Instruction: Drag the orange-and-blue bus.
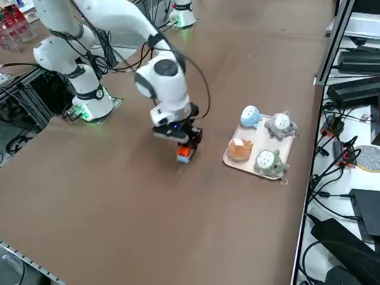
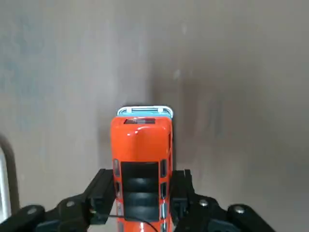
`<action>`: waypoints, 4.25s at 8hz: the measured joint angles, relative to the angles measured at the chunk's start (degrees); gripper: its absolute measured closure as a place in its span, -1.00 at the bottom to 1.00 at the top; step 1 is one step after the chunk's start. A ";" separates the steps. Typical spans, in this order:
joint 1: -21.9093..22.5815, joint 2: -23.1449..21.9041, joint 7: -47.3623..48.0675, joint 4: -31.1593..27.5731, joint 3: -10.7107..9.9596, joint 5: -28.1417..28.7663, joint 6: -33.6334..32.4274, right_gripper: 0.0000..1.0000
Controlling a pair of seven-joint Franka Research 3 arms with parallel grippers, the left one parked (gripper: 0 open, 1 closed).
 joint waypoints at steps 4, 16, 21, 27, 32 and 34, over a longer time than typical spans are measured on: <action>9.47 0.12 9.79 0.02 0.18 0.04 0.51 -0.22; 29.18 2.65 29.98 2.94 0.10 0.06 3.85 -0.22; 31.10 3.09 33.55 3.57 -0.09 0.06 3.96 -0.22; 32.16 5.15 34.29 3.64 -0.38 0.06 3.70 -1.00; 32.32 1.27 34.34 6.31 -0.78 -0.07 -6.62 -1.00; 32.35 -2.61 34.34 9.95 -1.11 -0.32 -16.41 -1.00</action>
